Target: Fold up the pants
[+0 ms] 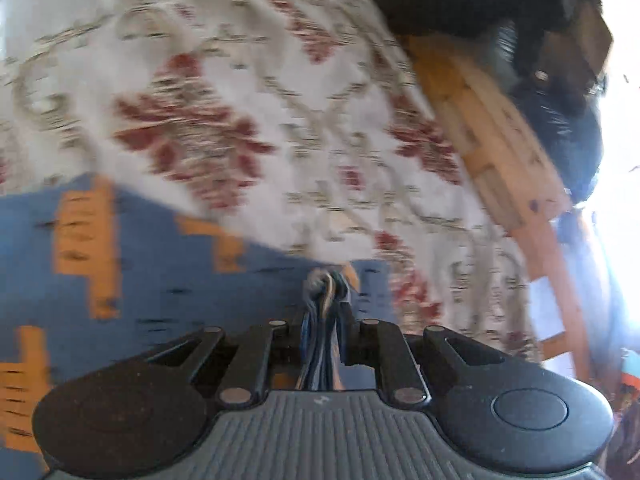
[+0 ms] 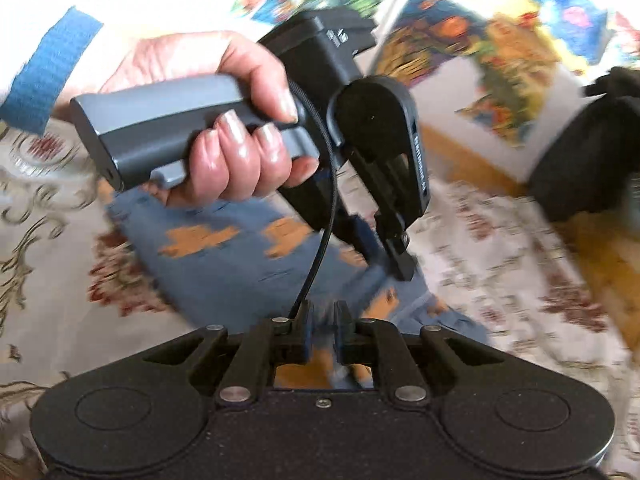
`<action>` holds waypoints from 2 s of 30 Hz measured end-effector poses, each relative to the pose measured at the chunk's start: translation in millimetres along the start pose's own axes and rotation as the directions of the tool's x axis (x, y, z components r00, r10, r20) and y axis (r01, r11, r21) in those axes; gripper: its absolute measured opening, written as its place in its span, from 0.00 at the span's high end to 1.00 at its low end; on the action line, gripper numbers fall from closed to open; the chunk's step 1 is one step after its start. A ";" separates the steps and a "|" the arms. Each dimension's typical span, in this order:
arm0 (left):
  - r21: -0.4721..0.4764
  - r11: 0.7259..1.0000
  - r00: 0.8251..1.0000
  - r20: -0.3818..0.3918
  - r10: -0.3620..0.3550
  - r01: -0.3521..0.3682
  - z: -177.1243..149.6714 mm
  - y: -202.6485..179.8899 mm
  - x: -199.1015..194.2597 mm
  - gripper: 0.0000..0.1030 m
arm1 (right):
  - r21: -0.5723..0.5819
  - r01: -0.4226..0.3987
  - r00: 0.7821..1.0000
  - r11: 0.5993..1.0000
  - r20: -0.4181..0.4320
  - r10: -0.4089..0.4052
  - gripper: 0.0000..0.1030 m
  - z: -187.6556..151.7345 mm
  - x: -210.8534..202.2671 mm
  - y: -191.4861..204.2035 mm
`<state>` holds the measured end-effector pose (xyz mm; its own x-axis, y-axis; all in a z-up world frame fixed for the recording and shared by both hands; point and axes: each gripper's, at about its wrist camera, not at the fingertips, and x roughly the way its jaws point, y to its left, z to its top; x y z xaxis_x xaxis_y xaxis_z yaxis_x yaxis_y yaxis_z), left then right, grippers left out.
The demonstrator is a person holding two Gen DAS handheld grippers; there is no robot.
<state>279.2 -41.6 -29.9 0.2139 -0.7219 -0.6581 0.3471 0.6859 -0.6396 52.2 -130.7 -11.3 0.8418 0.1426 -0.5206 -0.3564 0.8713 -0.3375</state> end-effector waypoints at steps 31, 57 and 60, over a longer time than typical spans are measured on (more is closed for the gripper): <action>0.083 0.992 0.994 -0.045 0.102 -0.098 -3.1 17.1 38.6 0.73 | 0.021 0.043 0.990 0.999 -0.131 -0.040 0.71 -30.6 37.4 8.8; 0.077 0.979 0.982 0.016 0.190 -0.191 -8.0 14.4 -3.4 0.79 | 0.172 -0.052 0.998 0.984 -0.027 0.057 0.88 -2.5 15.9 3.8; 0.064 0.975 0.977 0.026 0.211 -0.212 -9.7 25.1 -13.3 0.79 | 0.171 -0.081 0.996 0.982 -0.028 0.087 0.88 5.9 21.8 14.7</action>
<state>276.2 -13.8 -41.1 0.3060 -0.5633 -0.7675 0.3511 0.8161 -0.4590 67.7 -112.0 -23.0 0.7959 0.2051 -0.5696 -0.3493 0.9241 -0.1553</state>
